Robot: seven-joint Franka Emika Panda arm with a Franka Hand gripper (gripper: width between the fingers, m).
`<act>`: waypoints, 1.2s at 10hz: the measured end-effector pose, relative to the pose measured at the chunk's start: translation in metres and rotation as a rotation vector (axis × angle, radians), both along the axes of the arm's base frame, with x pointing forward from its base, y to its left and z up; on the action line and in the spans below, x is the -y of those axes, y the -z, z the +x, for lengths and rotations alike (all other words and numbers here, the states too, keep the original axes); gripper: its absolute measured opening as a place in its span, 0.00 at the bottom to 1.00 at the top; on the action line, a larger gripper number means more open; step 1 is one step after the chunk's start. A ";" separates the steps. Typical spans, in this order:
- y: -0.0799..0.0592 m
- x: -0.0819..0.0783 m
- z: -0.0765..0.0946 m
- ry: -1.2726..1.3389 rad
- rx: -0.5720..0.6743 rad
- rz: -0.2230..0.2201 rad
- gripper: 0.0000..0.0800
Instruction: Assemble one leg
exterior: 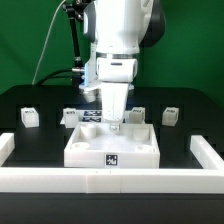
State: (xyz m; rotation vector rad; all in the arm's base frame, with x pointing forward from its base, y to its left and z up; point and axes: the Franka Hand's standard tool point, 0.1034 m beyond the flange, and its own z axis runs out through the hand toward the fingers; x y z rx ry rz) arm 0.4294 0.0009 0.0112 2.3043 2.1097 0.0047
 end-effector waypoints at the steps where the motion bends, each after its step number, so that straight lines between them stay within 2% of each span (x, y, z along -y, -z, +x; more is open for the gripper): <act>1: 0.000 0.000 0.000 0.000 0.000 0.000 0.07; 6: 0.000 -0.002 0.000 0.001 0.000 0.001 0.07; 10: 0.000 -0.042 0.023 -0.049 0.028 0.015 0.07; 12: 0.000 -0.055 0.039 -0.071 0.048 0.022 0.07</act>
Offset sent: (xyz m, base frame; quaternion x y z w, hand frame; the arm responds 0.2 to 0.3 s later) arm 0.0000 0.0000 0.0000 0.0000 0.0000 0.0000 1.0000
